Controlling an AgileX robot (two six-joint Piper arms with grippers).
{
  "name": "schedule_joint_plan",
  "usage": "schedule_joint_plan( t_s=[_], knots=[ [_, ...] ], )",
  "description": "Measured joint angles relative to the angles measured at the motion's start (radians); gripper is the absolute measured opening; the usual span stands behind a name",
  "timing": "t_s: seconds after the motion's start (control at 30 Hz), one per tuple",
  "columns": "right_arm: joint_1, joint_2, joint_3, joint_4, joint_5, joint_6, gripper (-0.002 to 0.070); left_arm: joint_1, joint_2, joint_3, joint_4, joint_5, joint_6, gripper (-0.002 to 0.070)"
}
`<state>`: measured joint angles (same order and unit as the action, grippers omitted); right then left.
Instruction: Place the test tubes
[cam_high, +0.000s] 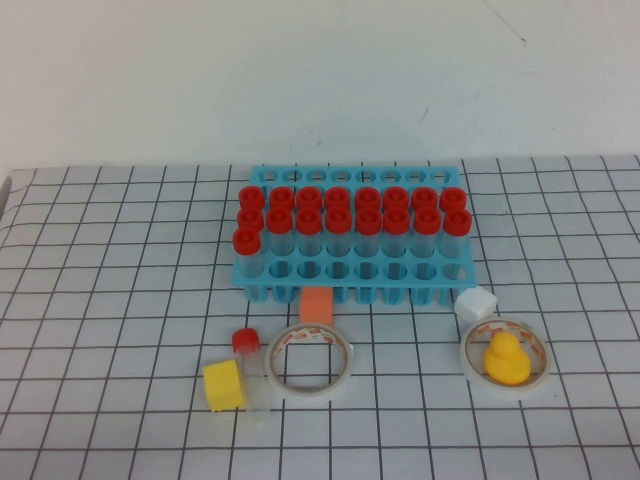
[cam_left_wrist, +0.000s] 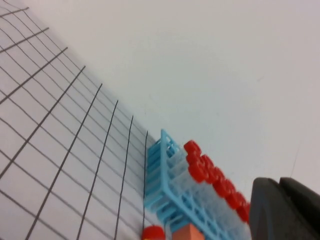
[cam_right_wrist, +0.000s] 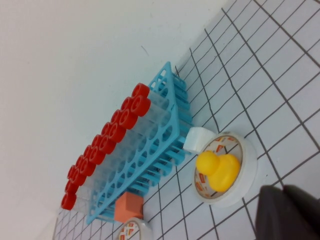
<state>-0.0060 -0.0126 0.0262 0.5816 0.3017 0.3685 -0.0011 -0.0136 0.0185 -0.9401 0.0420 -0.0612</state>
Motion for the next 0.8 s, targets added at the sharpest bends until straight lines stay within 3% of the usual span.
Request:
schedule_joint_plan(
  t_s=[0.13, 0.23, 0.37, 0.53, 0.7, 0.8],
  knots=[
    [0.000, 0.000, 0.000, 0.000, 0.000, -0.017, -0.0001, 0.000, 0.010, -0.042, 0.048, 0.120, 0.115, -0.0001],
    [0.000, 0.000, 0.000, 0.000, -0.002, -0.061, -0.0001, -0.002, 0.106, -0.194, 0.163, 0.295, 0.223, -0.0001],
    [0.000, 0.000, 0.000, 0.000, -0.002, -0.113, -0.0001, -0.002, 0.346, -0.421, 0.363, 0.517, 0.299, -0.0001],
    [0.000, 0.000, 0.000, 0.000, -0.002, -0.130, -0.0001, -0.002, 0.678, -0.709, 0.442, 0.800, 0.473, -0.0001],
    [0.000, 0.000, 0.000, 0.000, -0.002, -0.134, -0.0001, -0.007, 0.879, -0.852, 0.463, 0.916, 0.534, -0.0001],
    [0.000, 0.000, 0.000, 0.000, -0.002, -0.134, -0.0001, -0.055, 0.954, -0.877, 0.510, 0.925, 0.532, -0.0001]
  ],
)
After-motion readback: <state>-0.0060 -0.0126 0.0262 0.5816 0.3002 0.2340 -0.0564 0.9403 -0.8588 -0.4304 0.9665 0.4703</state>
